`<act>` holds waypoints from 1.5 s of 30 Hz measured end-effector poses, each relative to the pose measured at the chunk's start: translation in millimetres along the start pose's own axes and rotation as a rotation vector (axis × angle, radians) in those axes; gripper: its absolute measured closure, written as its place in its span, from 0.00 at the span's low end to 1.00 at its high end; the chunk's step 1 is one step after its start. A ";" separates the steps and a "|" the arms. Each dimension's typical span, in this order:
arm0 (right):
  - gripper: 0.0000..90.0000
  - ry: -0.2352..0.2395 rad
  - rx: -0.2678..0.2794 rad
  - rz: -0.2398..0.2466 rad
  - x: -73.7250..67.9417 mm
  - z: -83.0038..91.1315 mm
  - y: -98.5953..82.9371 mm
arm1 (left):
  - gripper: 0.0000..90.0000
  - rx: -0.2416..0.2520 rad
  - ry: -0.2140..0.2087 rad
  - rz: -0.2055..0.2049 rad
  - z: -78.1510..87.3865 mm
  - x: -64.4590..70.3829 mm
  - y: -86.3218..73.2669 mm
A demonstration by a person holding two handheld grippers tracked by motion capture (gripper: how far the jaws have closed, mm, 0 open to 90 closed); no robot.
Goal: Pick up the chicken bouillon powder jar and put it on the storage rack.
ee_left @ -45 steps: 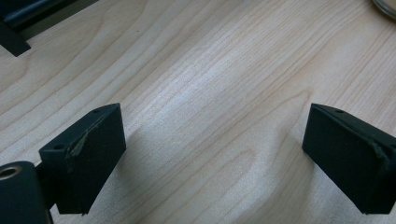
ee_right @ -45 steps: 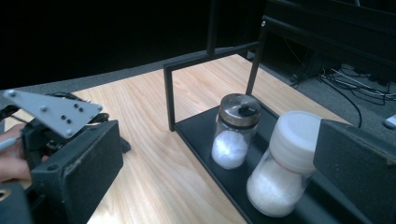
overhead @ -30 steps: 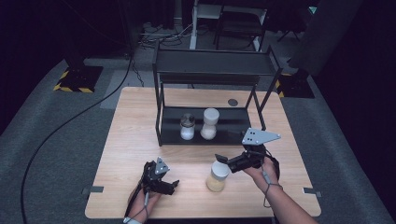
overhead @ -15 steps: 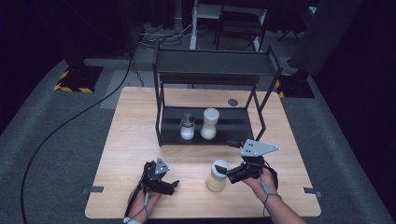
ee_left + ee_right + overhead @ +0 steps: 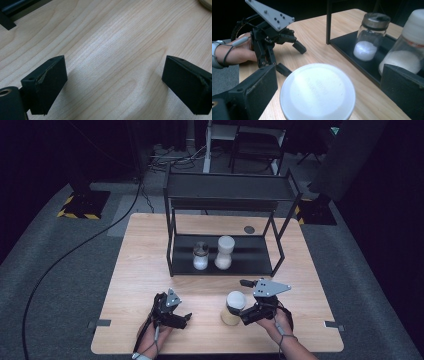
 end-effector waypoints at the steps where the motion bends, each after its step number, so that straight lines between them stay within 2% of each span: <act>1: 0.01 0.003 -0.003 0.000 -0.1 -1.0 -1.2 | 0.07 0.000 0.000 0.000 0.0 0.0 0.0; 13: 0.03 0.017 -0.038 -0.007 -1.6 -9.8 -14.5 | 0.07 0.000 0.000 0.000 0.0 0.0 0.0; 21: 0.18 0.049 -0.058 -0.015 -0.5 -14.7 -20.9 | 0.07 0.000 0.001 0.000 0.0 0.1 0.0; 26: 0.33 0.066 -0.058 -0.016 -0.3 -15.3 -23.6 | 0.07 0.000 0.000 0.000 0.0 0.0 0.0; 28: 0.36 0.058 -0.053 -0.020 -0.2 -14.0 -23.6 | 0.07 0.000 0.000 0.000 0.0 0.0 0.0; 37: 0.37 0.050 -0.069 -0.018 -0.3 -12.1 -19.4 | 0.07 0.000 0.000 0.000 0.0 0.0 0.0; 45: 0.37 0.047 -0.053 -0.015 1.6 -3.4 -12.3 | 0.07 0.000 0.000 0.000 0.0 0.0 0.0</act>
Point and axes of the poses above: each handheld gripper's, and its own axes: z roughly backward along the jaws, y roughly out of its top, x roughly to its right, the point moved 8 cm from there along -z, roughly forward along the jaws, and after that the axes turned 5 degrees about -x, right-handed, at the moved point
